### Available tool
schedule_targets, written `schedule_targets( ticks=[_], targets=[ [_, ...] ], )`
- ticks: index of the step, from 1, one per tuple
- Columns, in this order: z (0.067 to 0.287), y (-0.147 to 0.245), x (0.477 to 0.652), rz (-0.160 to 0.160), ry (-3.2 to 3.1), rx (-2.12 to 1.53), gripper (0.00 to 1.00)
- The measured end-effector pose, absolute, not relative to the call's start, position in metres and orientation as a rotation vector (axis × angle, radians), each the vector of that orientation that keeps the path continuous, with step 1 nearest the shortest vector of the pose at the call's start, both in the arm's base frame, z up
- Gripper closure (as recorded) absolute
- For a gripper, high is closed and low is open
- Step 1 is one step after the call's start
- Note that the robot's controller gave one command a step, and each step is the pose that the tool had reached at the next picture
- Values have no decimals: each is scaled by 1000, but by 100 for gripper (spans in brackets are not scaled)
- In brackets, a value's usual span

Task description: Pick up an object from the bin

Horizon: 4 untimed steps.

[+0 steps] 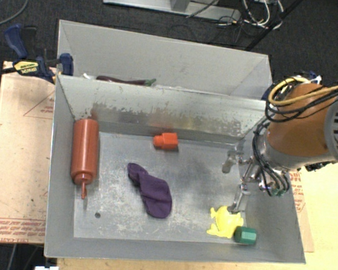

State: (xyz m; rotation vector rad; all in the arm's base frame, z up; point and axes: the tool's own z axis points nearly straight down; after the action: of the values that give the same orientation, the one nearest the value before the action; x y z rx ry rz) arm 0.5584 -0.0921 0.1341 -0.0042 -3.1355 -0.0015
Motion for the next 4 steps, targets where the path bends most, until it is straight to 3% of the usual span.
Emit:
schedule_targets(
  ticks=[1, 3, 4],
  targets=[
    [139, -92, 560, 0, -3142, -1, 0],
    [70, -124, 507, -10, -3132, 214, 0],
    [70, -119, 504, -1, -3137, 265, 100]
  ],
)
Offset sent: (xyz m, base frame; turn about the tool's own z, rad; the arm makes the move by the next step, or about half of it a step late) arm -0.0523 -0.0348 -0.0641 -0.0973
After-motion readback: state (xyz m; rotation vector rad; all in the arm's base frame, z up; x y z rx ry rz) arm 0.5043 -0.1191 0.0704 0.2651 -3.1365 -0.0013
